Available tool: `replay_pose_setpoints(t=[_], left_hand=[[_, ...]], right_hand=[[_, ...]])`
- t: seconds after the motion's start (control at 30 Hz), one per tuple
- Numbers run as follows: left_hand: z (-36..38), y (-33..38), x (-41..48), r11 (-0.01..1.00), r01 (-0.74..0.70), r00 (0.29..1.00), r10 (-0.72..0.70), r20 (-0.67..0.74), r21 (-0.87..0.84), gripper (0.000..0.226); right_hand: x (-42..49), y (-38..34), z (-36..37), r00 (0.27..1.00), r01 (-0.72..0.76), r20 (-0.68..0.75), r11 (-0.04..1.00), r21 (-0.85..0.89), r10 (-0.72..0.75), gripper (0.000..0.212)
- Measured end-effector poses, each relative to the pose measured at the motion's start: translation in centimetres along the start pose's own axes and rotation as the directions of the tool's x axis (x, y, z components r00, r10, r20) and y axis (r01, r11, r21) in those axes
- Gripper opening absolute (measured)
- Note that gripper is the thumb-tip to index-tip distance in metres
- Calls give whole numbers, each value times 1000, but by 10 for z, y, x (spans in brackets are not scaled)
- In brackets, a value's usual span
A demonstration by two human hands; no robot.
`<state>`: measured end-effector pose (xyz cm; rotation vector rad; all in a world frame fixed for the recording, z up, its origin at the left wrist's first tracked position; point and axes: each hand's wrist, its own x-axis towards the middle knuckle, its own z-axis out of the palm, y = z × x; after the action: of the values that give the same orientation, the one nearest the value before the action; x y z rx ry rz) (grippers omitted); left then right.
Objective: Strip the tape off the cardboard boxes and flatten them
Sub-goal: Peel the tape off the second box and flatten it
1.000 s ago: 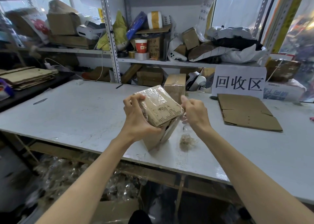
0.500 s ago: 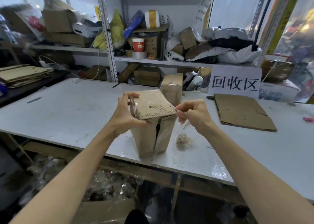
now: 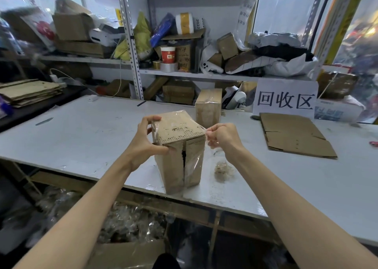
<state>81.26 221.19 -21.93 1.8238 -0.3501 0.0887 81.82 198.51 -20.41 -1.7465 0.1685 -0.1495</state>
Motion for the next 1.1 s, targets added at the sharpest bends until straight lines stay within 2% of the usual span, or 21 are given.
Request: replay_pose_setpoints(t=[0.1,0.2,0.27,0.33,0.5,0.63,0.83,0.9,1.0,1.1], left_hand=[[5,5,0,998,22,1000,-23,21,65,84],[20,13,0,982,20,992,4,-127,187,80],[26,15,-2,952,20,976,48,-215,304,80],[26,15,-2,928,2,966,95,-241,372,81],[37,25,5,908,25,964,89,-250,417,112],[32,25,8,899,-3,937,156,-314,438,86],[24,23,10,920,4,951,117,-286,391,83],[22,24,12,925,18,954,98,-284,379,84],[18,26,14,939,54,942,65,-330,339,87],[15,31,21,944,111,929,13,-370,312,90]], right_hand=[[-9,-7,10,995,89,45,996,25,-90,20],[-12,-10,18,981,187,64,981,-50,-184,27],[-10,-12,17,973,223,73,972,-75,-218,22],[-7,-11,13,974,223,48,972,-69,-220,19],[-7,-8,15,970,244,26,968,-59,-243,21],[-8,-4,12,966,245,106,967,-74,-237,17],[1,7,-2,957,287,62,902,-323,-282,17],[3,7,-2,967,249,11,940,-234,-253,15],[1,8,-9,992,123,-39,992,-25,-124,36],[-9,9,-7,991,42,127,997,-60,-35,60]])
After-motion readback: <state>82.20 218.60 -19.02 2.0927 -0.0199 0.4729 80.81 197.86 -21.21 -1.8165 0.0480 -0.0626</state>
